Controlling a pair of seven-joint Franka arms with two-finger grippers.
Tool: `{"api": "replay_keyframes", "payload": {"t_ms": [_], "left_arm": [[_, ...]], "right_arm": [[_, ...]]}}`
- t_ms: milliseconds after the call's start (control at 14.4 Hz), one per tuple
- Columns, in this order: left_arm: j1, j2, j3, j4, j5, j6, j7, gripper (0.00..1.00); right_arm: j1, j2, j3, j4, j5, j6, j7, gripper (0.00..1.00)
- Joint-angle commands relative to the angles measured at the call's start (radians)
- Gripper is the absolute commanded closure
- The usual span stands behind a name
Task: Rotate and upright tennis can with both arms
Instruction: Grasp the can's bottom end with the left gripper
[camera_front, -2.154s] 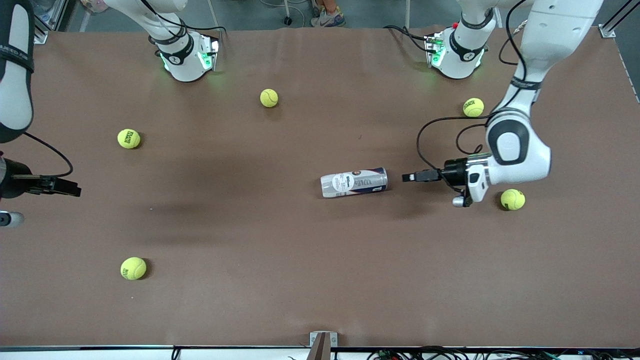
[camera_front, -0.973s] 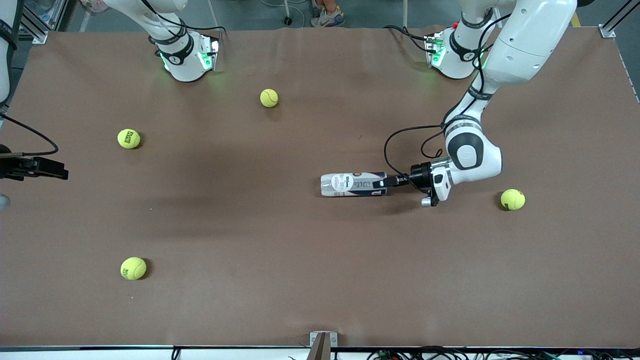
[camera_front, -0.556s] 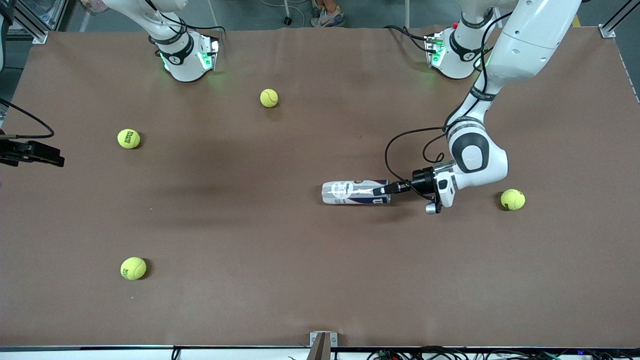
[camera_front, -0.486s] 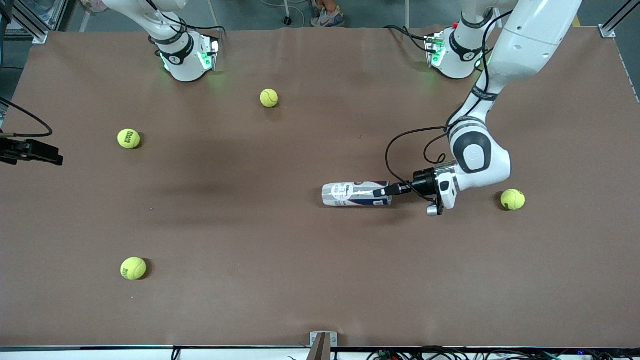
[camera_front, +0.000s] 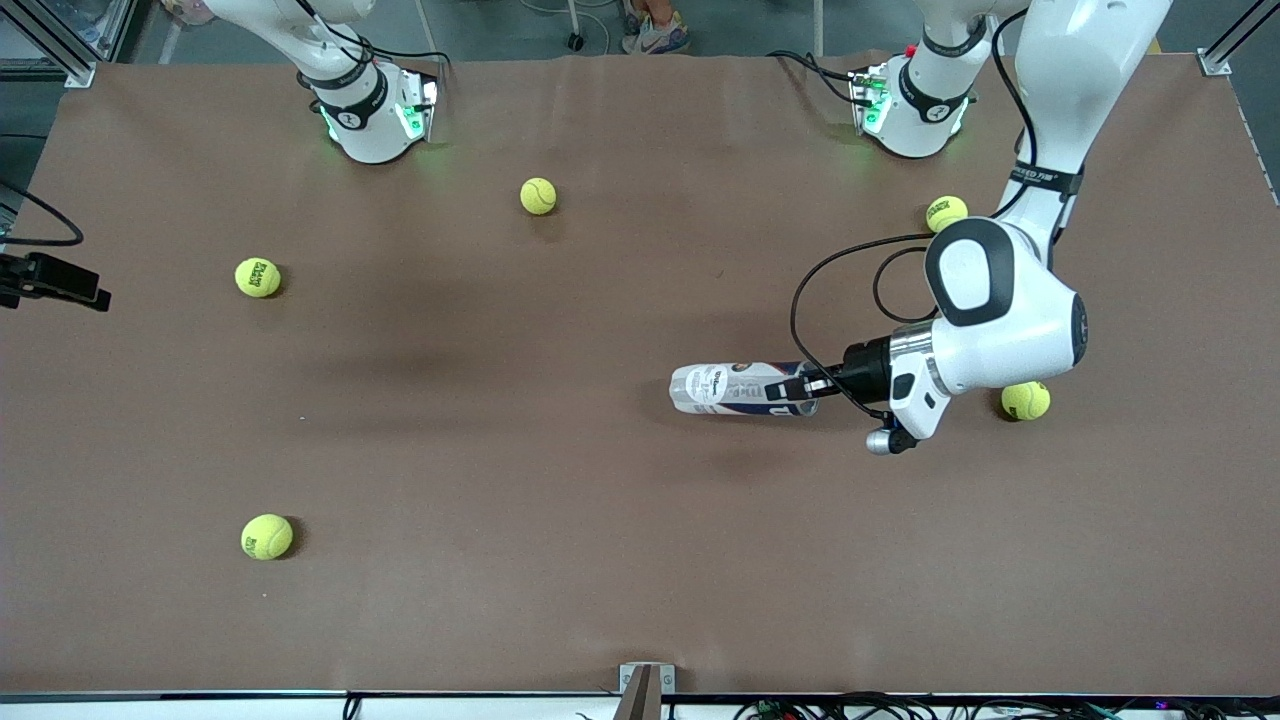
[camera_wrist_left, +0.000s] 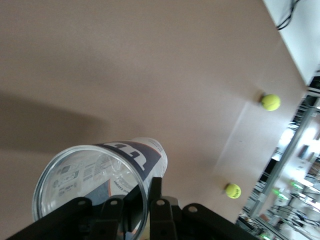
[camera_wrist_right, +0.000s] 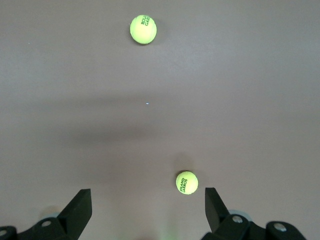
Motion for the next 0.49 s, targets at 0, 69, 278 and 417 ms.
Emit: {"api": "replay_keyframes", "payload": {"t_ms": [0,69,278,417], "left_arm": [[-0.035,0.002,-0.014,0.117,0.237,-0.092,-0.248,1.0],[-0.067,0.003,-0.014,0.159,0.342,-0.122,-0.357,1.0],[-0.18,0.011,-0.014,0.252,0.587,-0.164,-0.624,1.0],[-0.274,0.04,-0.012,0.306,0.738,-0.191,-0.781,1.0]], "right_arm": [[0.01,-0.105,-0.009,-0.113,0.011,0.025,0.0,0.0],[0.01,-0.128,-0.009,-0.137,0.008,0.031,0.0,0.0],[0.009,-0.213,-0.003,-0.229,-0.001,0.064,0.0,0.0],[0.009,-0.247,-0.003,-0.262,-0.001,0.074,0.011,0.0]]}}
